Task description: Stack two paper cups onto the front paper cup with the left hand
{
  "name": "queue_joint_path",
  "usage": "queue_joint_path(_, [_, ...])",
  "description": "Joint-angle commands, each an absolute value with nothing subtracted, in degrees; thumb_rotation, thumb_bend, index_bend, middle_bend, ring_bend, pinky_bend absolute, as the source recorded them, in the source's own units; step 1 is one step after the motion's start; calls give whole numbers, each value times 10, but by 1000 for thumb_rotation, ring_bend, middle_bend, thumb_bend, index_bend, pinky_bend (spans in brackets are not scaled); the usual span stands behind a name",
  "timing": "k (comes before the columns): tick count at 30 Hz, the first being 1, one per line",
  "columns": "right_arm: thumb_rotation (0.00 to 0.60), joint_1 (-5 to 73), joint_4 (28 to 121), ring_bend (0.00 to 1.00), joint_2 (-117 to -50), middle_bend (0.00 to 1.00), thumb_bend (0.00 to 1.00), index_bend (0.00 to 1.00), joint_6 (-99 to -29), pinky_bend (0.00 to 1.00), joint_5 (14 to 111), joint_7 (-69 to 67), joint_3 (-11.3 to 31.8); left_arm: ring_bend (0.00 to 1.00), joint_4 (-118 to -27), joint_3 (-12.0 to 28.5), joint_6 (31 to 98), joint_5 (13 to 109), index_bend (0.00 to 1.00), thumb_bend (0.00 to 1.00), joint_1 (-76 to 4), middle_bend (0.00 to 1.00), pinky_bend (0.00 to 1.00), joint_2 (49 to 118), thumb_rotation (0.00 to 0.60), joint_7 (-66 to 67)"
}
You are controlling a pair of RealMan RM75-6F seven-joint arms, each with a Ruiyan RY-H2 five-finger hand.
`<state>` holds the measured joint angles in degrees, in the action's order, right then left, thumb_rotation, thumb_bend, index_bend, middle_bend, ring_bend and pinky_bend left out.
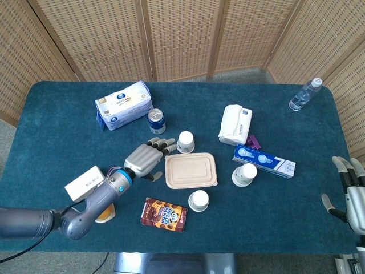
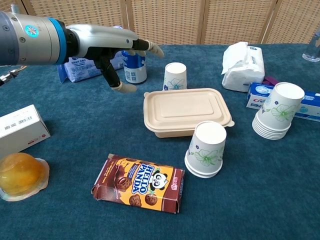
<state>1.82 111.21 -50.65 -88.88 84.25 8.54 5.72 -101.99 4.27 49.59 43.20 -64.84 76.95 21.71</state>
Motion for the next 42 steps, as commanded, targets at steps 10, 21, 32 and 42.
queue_joint_path(10, [600,17,1113,5,-507,137,372,0,-888,304,835,88,58,0,-909,79,469,372,0,434,-687,0,131,840,600,241])
queue_joint_path(21, [600,9,1116,5,-499,137,372,0,-898,304,830,86,58,0,-803,99,427,304,0,435,-740,0,164,903,600,277])
queue_joint_path(32, [600,-4,1121,5,-490,136,373,0,-913,304,825,85,57,0,-703,105,376,271,0,435,-773,0,173,968,600,275])
queue_joint_path(42, [600,-10,1119,5,-487,137,373,0,-921,304,826,79,57,16,-661,110,383,271,53,435,-782,0,296,999,600,275])
